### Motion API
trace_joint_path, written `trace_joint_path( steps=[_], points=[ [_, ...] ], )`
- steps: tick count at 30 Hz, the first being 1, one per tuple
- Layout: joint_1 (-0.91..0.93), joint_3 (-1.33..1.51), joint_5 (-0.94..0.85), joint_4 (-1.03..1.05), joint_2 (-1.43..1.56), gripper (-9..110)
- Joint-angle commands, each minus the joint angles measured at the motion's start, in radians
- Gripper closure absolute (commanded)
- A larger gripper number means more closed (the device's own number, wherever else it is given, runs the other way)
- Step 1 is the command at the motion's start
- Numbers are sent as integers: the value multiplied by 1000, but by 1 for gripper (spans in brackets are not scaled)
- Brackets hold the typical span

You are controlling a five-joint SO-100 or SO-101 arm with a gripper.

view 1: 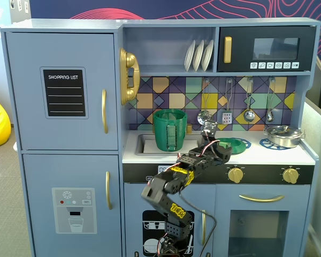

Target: Pick up the lid from the counter and put it on the green recipient

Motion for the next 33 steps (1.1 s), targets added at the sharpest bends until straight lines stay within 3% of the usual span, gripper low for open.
trace_joint_path(
  steps=[1, 9, 12, 13, 22, 33],
  points=[
    [-25, -135, 17, -63, -89, 69],
    [-43, -239, 28, -81, -238, 76],
    [-60, -249, -43, -92, -268, 99],
    [-61, -252, -40, -100, -276, 101],
    [-101, -379, 15, -63, -261, 101],
    [-242, -736, -25, 311, -137, 102]
  ],
)
